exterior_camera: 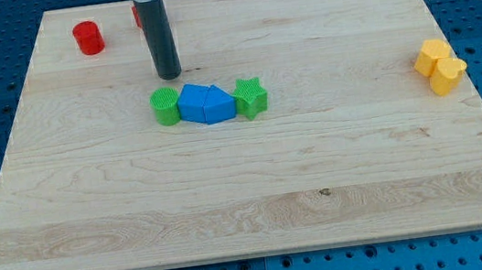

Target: Move the red circle to the bottom left side of the red star

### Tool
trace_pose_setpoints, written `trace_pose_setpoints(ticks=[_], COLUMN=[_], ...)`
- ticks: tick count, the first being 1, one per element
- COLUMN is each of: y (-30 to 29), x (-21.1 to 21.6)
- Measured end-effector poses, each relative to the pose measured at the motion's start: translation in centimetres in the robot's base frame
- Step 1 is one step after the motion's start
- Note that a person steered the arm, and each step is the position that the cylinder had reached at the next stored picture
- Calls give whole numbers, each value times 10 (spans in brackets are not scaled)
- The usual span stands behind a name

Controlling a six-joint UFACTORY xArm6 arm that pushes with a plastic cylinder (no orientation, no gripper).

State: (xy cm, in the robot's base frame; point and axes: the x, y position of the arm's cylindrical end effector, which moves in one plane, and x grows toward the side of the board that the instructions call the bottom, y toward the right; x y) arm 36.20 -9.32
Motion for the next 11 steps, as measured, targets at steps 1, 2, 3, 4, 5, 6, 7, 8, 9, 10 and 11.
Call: trace_pose_setpoints(ticks=[1,2,3,4,5,6,7,8,9,10,11], y=[-1,-1,-3,-3,-10,-18,-18,-18,-18,-26,-27], x=[-10,-19,-19,-19,-23,-29,-31,-33,-33,-36,-38])
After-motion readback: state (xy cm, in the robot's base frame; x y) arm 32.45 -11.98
